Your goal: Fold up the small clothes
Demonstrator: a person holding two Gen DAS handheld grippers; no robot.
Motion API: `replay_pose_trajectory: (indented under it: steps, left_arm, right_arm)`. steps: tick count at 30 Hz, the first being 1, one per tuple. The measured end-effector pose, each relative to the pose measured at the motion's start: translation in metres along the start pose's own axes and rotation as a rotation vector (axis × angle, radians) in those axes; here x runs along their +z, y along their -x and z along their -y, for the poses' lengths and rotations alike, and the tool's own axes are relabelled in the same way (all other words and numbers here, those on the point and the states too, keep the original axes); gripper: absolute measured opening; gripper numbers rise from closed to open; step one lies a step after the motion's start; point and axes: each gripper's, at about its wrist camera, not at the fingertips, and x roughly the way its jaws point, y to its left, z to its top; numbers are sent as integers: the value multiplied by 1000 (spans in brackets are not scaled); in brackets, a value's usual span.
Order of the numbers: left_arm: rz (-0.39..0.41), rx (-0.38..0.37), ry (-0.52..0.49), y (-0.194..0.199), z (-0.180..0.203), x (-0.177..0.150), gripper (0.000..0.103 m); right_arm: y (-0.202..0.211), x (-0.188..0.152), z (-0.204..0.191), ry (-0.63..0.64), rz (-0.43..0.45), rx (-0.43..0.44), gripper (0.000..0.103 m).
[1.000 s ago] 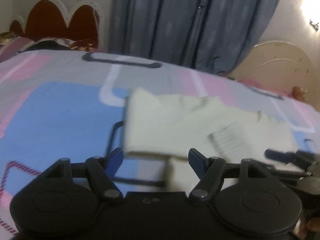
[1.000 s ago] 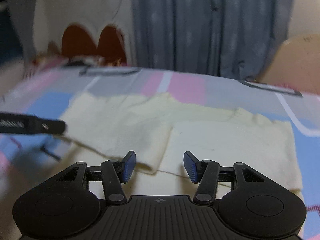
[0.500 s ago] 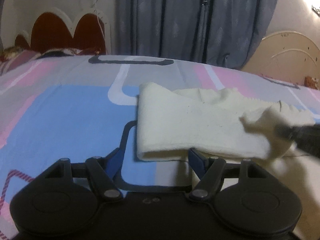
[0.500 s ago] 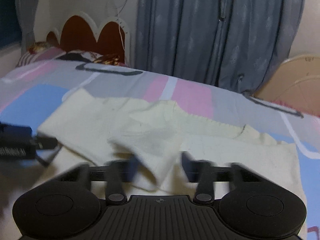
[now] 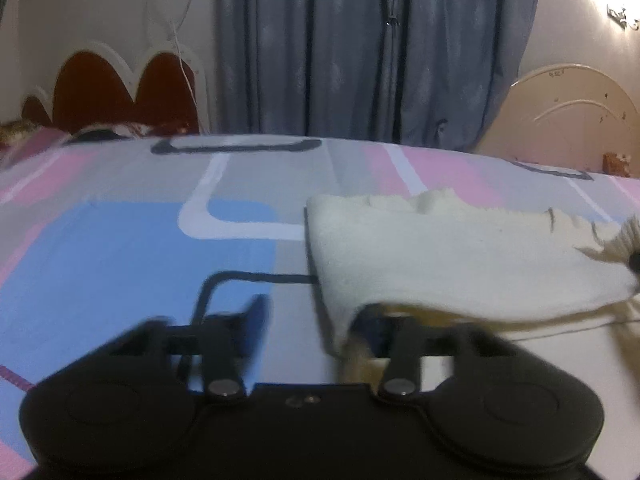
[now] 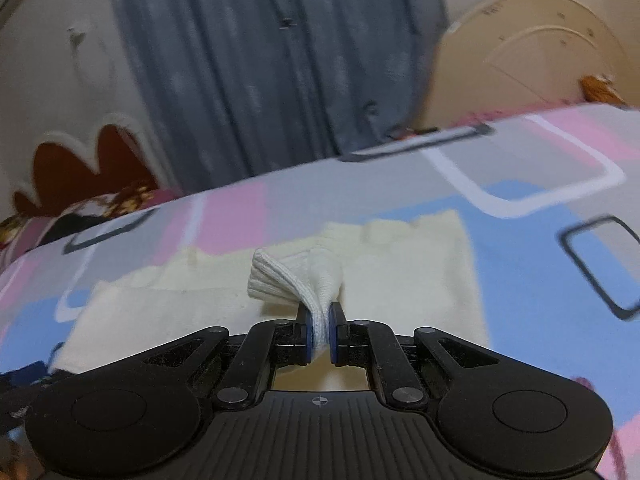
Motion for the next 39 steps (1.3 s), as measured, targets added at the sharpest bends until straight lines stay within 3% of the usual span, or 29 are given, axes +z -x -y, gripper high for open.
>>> replay_pose_trajectory:
  steps: [4, 7, 14, 16, 19, 22, 28, 33, 36, 38, 39]
  left_arm:
    - [29, -22, -49, 6, 9, -3, 14]
    - [39, -30, -81, 7, 14, -6, 5]
    - [19, -30, -97, 6, 17, -6, 5]
    - [26, -7, -105, 7, 17, -5, 11]
    - [36, -2, -88, 11, 11, -1, 11]
    - [64, -6, -113, 16, 17, 1, 11]
    - [9, 24, -185, 6, 18, -12, 8]
    - [4, 37, -145, 21, 1, -10, 10]
    - [44, -7, -122, 38, 2, 2, 19]
    - [65, -41, -105, 42, 7, 13, 21]
    - [65, -63, -96, 40, 12, 19, 22]
  right_arm:
    - [-3, -2, 26, -100, -30, -13, 7]
    - [-9, -5, 43, -183, -70, -11, 7]
    - [2, 5, 48, -177, -60, -5, 8]
    - [-2, 4, 48, -192, -64, -3, 8]
    - [4, 4, 57, -250, -51, 8, 8]
    - [7, 4, 57, -229, -50, 1, 8]
    - [8, -2, 61, -186, -61, -75, 4]
    - [16, -3, 50, -87, -46, -134, 4]
    - [29, 0, 48, -84, 27, -182, 12]
    - [35, 4, 45, -63, 80, -216, 28]
    - [37, 6, 43, -61, 96, -215, 32]
